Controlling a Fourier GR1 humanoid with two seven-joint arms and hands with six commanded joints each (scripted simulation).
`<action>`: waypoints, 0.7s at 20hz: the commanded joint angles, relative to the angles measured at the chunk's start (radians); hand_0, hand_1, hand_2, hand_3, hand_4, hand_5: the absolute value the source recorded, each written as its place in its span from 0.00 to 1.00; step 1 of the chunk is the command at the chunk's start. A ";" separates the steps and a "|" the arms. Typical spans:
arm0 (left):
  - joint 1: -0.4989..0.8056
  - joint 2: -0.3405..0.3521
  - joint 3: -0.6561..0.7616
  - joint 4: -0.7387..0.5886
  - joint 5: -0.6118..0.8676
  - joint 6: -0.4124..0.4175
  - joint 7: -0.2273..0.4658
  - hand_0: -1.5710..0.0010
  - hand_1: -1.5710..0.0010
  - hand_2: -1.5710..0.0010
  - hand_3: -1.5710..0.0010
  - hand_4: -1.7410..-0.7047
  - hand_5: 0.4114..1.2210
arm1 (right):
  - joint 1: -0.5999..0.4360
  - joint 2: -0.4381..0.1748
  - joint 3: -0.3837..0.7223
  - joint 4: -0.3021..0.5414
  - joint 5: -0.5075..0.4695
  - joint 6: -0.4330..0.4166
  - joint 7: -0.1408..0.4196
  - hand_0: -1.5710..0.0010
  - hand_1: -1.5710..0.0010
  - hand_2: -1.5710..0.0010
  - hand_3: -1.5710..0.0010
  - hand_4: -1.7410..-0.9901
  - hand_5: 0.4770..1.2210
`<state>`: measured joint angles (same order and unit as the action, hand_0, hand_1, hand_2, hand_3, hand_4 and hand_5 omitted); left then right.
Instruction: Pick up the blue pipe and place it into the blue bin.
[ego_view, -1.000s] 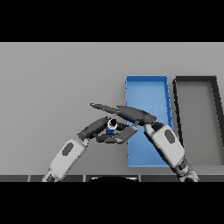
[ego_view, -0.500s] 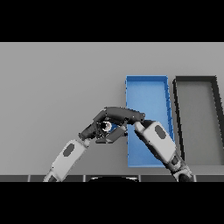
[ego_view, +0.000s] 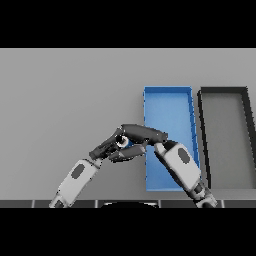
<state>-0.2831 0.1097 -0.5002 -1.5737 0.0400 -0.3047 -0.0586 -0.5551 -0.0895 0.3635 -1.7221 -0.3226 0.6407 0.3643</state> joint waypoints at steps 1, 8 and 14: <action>0.002 0.008 -0.003 0.005 -0.002 -0.010 -0.010 0.09 0.22 0.14 0.66 0.10 1.00 | 0.005 0.009 -0.006 0.002 -0.019 0.013 0.004 0.02 0.02 0.02 0.03 0.35 0.93; -0.006 0.039 0.003 0.012 -0.036 -0.115 -0.007 0.74 0.79 0.79 0.91 0.67 0.87 | 0.028 0.054 -0.031 -0.020 0.011 0.048 0.013 0.01 0.01 0.01 0.01 0.34 0.98; -0.019 0.037 0.015 0.034 -0.093 -0.079 0.010 0.93 0.95 0.94 0.98 0.87 0.42 | 0.040 0.079 -0.043 -0.047 0.001 0.045 0.002 0.00 0.00 0.00 0.00 0.34 1.00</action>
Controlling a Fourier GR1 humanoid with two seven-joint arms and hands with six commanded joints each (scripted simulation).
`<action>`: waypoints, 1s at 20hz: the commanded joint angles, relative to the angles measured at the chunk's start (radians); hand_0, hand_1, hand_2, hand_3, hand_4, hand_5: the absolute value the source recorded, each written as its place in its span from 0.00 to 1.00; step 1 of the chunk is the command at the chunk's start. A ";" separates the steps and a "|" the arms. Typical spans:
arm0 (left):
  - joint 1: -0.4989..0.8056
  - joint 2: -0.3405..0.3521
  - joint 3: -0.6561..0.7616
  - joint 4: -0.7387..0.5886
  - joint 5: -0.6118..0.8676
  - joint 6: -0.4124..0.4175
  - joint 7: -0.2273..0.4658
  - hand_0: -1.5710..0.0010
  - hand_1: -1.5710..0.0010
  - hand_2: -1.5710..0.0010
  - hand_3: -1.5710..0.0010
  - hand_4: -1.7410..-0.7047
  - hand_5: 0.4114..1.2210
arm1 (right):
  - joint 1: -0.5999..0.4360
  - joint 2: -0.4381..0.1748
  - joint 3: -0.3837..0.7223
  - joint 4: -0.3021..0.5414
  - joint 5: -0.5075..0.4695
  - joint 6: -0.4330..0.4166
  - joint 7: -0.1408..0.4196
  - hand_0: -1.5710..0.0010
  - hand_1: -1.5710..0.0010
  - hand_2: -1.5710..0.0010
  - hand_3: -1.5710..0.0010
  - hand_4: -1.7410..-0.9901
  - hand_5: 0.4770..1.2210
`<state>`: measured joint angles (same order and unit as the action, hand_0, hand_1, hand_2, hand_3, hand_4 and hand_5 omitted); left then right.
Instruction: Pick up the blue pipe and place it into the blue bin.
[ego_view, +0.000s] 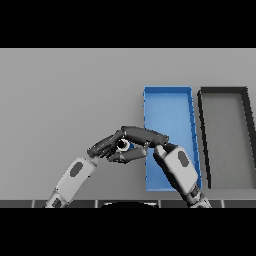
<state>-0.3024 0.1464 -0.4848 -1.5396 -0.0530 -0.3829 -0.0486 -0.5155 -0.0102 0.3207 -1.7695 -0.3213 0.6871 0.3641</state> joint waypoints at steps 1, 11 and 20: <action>-0.005 0.000 0.004 0.008 0.001 -0.001 -0.008 0.95 0.96 0.96 0.98 0.88 0.38 | -0.004 0.006 -0.004 0.005 0.015 -0.010 0.002 0.00 0.00 0.00 0.00 0.34 1.00; 0.033 -0.011 0.018 -0.020 0.035 0.027 0.129 0.99 1.00 1.00 1.00 0.83 0.18 | -0.052 0.043 -0.060 0.019 -0.252 -0.087 0.169 0.00 0.00 0.00 0.00 0.33 1.00; 0.057 -0.015 -0.004 -0.033 0.020 0.028 0.128 1.00 1.00 1.00 1.00 0.85 0.10 | -0.364 -0.103 -0.159 0.052 -0.493 -0.290 0.205 0.00 0.00 0.00 0.00 0.33 1.00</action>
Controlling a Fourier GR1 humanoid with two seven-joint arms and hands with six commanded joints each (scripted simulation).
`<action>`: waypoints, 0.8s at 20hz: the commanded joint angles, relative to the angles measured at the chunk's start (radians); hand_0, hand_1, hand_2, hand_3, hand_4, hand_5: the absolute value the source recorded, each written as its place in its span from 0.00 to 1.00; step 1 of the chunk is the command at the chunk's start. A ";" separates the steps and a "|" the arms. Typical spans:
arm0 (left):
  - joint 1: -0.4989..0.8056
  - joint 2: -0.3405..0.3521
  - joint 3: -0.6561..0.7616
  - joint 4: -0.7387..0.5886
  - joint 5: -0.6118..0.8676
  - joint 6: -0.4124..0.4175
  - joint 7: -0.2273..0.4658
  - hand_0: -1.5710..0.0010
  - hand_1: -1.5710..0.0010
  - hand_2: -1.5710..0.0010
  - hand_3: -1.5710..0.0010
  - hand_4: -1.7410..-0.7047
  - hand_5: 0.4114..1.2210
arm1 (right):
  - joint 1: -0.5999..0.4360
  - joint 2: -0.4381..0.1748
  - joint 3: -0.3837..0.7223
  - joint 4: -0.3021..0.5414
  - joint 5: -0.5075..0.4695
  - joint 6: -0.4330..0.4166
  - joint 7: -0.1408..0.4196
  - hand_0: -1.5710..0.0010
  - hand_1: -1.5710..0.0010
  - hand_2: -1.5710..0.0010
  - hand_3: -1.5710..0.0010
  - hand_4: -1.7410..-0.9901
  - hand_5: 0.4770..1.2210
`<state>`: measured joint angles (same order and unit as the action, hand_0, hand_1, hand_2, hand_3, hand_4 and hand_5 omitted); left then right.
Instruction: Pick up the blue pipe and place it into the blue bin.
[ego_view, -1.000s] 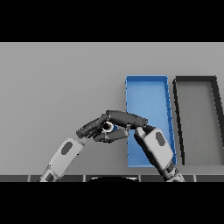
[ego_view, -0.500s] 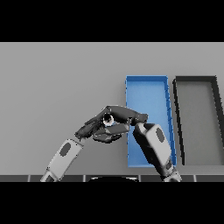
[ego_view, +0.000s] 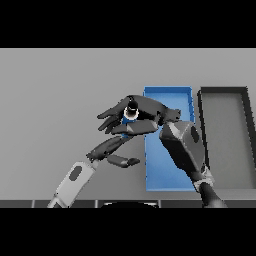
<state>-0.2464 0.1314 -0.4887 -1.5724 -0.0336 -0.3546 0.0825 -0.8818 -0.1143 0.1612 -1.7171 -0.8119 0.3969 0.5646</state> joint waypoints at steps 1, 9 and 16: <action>0.011 0.012 0.001 -0.007 0.006 -0.008 -0.011 1.00 1.00 1.00 1.00 0.84 0.09 | -0.046 -0.020 -0.031 0.028 -0.013 0.011 -0.021 0.00 0.00 0.00 0.00 0.33 1.00; 0.011 0.036 0.017 -0.028 0.016 -0.014 0.004 1.00 1.00 1.00 1.00 0.87 0.08 | -0.190 -0.132 -0.196 0.343 0.192 -0.059 -0.120 0.00 0.00 0.00 0.00 0.32 1.00; 0.006 0.045 0.026 -0.020 -0.006 0.004 0.011 1.00 1.00 1.00 1.00 0.89 0.06 | -0.057 -0.186 -0.293 0.528 0.293 -0.088 -0.081 0.00 0.00 0.00 0.00 0.32 1.00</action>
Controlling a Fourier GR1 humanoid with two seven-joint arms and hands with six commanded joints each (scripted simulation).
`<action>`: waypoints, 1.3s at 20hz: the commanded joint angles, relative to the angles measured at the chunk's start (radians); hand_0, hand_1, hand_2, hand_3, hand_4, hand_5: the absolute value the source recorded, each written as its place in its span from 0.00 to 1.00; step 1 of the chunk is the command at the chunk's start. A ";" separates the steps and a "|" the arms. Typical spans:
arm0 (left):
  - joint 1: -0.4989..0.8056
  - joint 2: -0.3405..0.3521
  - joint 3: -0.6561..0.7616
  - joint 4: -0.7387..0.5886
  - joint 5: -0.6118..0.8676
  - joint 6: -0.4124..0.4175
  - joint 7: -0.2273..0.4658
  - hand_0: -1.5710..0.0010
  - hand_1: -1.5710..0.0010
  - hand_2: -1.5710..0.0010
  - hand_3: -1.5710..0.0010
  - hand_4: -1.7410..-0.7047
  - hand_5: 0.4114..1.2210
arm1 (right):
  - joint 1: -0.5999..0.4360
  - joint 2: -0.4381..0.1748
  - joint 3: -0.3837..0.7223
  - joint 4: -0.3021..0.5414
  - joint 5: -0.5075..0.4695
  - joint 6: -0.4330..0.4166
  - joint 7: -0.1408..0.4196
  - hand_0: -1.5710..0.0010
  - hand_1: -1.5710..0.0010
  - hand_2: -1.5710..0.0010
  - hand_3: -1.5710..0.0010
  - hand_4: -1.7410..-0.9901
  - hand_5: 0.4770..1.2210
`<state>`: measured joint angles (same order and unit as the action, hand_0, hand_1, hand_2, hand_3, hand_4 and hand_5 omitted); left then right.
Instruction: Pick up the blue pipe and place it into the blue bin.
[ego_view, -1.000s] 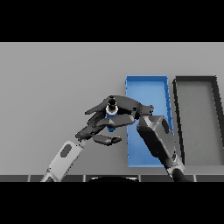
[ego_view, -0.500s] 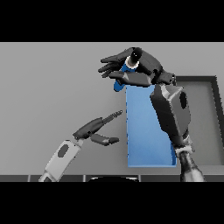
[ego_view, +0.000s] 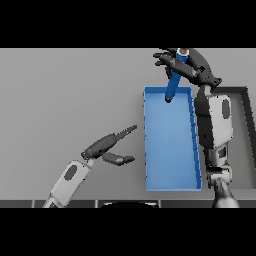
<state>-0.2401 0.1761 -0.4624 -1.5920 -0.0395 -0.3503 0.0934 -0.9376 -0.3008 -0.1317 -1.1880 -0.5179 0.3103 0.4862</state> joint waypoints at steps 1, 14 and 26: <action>0.002 -0.001 0.000 -0.003 0.003 -0.001 -0.004 1.00 1.00 1.00 1.00 0.88 0.06 | 0.018 -0.001 -0.003 0.014 0.013 -0.002 0.006 0.00 0.00 0.00 0.00 0.32 1.00; 0.020 -0.002 -0.019 -0.026 -0.003 -0.003 0.010 1.00 1.00 1.00 1.00 0.88 0.08 | 0.367 -0.097 0.255 0.000 0.056 -0.183 0.124 0.00 0.00 0.00 0.56 0.12 0.98; 0.024 -0.007 -0.024 -0.028 -0.012 0.007 0.012 1.00 1.00 1.00 1.00 0.88 0.08 | 0.253 -0.392 0.831 0.009 -0.329 -0.319 0.123 0.87 0.88 0.89 0.93 0.72 0.66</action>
<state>-0.2160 0.1689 -0.4866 -1.6202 -0.0518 -0.3427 0.1063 -0.6848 -0.6930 0.6993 -1.1797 -0.8472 -0.0075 0.6100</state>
